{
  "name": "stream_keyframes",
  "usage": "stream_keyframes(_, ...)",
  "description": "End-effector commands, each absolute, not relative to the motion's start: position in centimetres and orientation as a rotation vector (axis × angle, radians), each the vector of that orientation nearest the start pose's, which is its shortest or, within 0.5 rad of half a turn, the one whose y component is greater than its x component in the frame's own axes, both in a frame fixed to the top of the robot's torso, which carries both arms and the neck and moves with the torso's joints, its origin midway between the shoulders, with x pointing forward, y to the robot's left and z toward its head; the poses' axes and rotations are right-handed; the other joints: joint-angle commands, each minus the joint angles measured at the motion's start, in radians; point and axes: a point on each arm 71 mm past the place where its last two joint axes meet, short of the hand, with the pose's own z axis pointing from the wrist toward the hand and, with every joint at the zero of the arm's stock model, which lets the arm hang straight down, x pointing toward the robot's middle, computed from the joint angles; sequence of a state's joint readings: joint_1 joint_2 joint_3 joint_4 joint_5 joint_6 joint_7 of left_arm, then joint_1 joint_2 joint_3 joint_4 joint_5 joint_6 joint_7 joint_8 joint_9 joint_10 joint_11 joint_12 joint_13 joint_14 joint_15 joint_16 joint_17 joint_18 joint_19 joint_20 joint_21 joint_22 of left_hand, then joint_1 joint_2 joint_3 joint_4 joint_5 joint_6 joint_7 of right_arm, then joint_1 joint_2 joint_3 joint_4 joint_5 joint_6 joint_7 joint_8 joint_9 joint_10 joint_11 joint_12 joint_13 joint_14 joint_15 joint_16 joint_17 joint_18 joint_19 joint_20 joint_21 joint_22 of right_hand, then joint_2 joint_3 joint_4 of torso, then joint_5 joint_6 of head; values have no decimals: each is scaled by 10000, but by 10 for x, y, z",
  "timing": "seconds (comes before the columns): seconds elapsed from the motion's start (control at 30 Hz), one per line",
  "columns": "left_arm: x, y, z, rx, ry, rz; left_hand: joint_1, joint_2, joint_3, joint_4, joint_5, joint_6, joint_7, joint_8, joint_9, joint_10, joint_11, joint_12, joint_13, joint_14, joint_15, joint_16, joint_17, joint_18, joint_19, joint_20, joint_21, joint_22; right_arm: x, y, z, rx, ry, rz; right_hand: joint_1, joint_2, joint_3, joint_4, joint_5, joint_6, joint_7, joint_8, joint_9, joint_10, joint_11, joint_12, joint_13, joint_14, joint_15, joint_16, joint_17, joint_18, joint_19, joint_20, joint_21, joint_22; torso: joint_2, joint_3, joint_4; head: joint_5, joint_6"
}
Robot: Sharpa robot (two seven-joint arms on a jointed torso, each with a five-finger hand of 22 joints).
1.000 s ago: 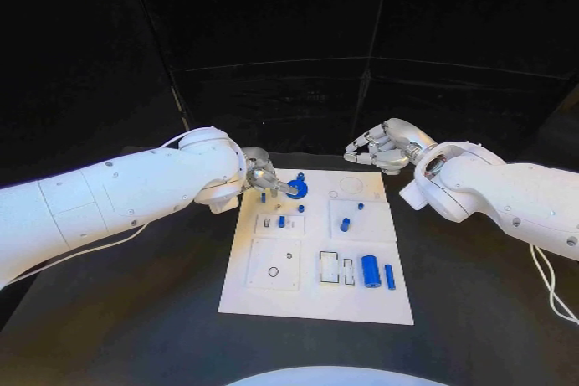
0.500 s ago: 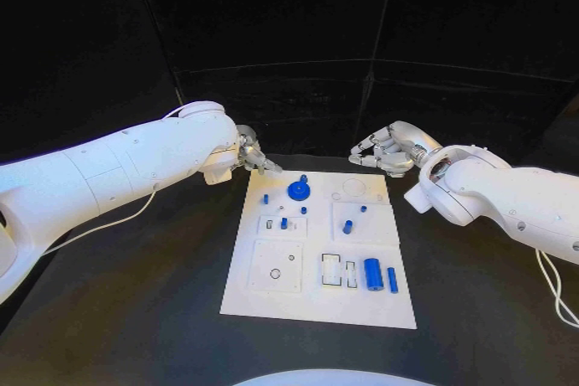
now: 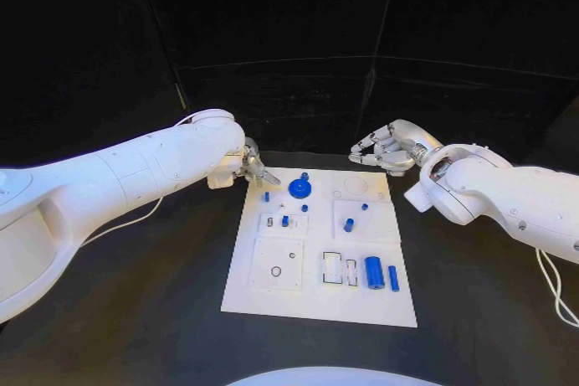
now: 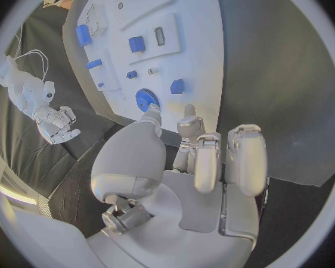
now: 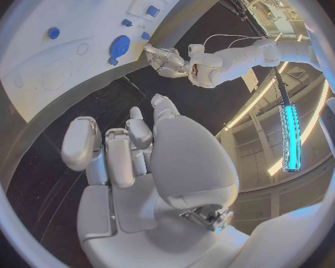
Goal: Assemble the parts on the task board
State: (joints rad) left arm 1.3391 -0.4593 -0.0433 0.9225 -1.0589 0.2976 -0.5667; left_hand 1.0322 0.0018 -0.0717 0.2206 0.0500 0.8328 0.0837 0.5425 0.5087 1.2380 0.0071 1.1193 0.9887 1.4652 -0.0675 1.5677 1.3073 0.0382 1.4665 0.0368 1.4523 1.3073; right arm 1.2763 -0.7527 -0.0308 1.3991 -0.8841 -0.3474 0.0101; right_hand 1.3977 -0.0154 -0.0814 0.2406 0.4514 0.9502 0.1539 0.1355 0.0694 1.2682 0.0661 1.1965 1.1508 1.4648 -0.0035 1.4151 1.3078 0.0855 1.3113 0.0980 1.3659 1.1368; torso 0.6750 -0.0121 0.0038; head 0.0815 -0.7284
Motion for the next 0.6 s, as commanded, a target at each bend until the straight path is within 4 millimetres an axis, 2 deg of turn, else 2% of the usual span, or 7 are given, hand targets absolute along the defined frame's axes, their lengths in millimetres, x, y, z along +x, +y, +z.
stream_keyframes(0.03, 588, 198, -190, -2446, 23560, -1710, 87, 59, -82, -18, -38, 110, 4, -64, -23, 41, 6, 64, 18, 1056, 73, 31, 2634, -1, 475, 65, 45, 886, 524, -192, -150, 3265, 16453, 9733, 96, -2, -37, -13, 60, -74, -4, 29, -10, -75, 0, -39, -2, 535, -58, -25, 284, 65, -72, 22, -60, -9, -3, 9, -30, 2, -3)
stream_keyframes(0.27, 587, 193, -196, -2286, 23832, -1730, 208, 125, -166, -22, -37, 197, -9, -81, -70, 75, -4, 104, 57, 1056, 67, 31, 2634, -18, 502, 64, 98, 968, 524, -191, -150, 3231, 16460, 9775, 110, 10, -32, -14, 66, -79, -2, 28, -10, -82, 1, -45, -10, 535, -57, -23, 288, 65, -74, 23, -64, -12, -9, 11, 16, -27, -12)
stream_keyframes(0.6, 585, 192, -200, -2161, 24075, -1676, 475, 290, -244, -86, -36, 312, -27, -119, -149, 109, -20, 142, 86, 1056, 56, 31, 2634, -25, 513, 57, 121, 1007, 524, -191, -150, 3223, 16456, 9788, 122, 20, -28, -15, 73, -83, 0, 27, -10, -80, 3, -41, -6, 534, -56, -28, 283, 65, -75, 24, -66, -13, -16, 6, 16, -24, -10)
